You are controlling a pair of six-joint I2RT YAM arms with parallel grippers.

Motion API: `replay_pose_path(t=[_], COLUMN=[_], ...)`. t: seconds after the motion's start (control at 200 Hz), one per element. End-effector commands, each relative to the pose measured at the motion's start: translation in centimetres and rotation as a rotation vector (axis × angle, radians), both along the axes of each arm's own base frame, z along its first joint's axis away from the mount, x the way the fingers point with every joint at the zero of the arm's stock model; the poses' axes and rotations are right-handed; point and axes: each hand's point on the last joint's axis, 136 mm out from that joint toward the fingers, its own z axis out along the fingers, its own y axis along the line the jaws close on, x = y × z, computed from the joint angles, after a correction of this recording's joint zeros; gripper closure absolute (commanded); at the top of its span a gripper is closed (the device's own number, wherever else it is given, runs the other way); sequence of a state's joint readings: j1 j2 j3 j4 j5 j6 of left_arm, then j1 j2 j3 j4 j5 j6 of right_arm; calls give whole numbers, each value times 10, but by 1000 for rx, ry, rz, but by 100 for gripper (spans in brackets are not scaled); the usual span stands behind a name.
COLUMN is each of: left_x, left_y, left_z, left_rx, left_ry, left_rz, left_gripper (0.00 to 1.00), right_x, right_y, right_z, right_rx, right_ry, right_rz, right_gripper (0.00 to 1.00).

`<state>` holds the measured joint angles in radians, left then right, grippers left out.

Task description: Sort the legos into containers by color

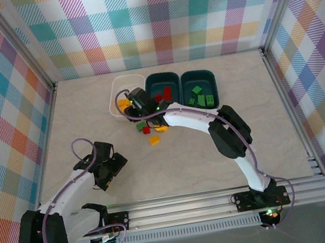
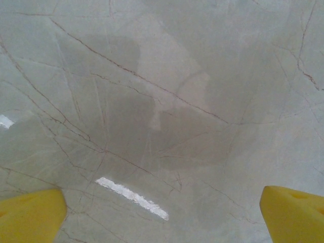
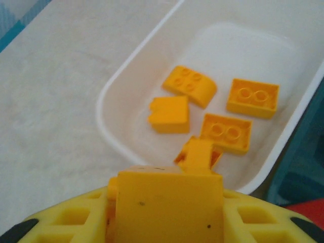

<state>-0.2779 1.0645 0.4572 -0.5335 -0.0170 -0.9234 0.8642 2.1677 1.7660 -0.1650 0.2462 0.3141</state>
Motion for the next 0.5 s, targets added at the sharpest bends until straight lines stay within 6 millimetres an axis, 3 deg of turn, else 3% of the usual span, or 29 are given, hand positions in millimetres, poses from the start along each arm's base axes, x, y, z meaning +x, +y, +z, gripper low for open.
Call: replay_pose_path(t=[0.0,0.18,0.255,0.325,0.495], left_x=[-3,2,6,9,14], left_y=[-18,-26,-29,-34,-45], left_z=[-8,1,5,8,13], left_rx=[-93,-108,-112,-121,-115], left_ry=[27,8,-8,-21,-36], left_rz=[-52,-89,-100,-118,-161], left_gripper=[1,1,1,1,1], right_x=[21,52,60,60,36], right_y=[7,12,19,19,-1], right_z=[-1,-4,0,4,33], right_rx=[65,84,77,40,47], right_ry=[26,33,38,38,-38], right_rz=[-37,-54,-22,-11,-31], right_gripper=[62,60,43,35,32])
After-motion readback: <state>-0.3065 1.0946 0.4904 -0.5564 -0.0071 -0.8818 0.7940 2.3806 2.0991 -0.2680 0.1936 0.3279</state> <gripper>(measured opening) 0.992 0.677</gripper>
